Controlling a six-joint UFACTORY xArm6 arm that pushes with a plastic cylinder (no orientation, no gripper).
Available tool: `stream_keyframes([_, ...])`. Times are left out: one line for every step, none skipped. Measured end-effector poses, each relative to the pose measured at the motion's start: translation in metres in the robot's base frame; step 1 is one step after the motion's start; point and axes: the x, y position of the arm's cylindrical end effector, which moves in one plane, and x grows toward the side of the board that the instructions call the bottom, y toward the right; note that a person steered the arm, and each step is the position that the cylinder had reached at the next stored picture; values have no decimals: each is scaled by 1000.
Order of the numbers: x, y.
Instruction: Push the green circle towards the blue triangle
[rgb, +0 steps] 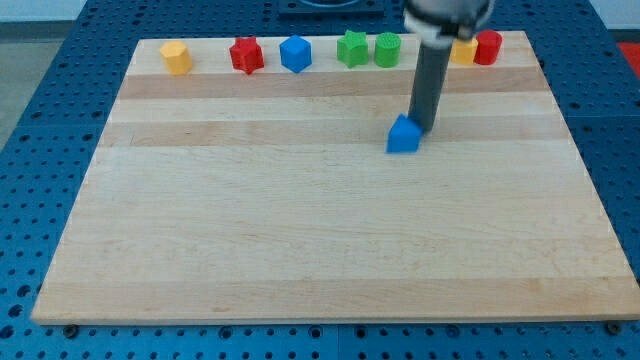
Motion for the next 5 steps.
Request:
stream_keyframes([49,-11])
stream_keyframes([16,-11])
stream_keyframes([-62,-12])
stream_keyframes([-130,-13])
stream_keyframes([-155,-13])
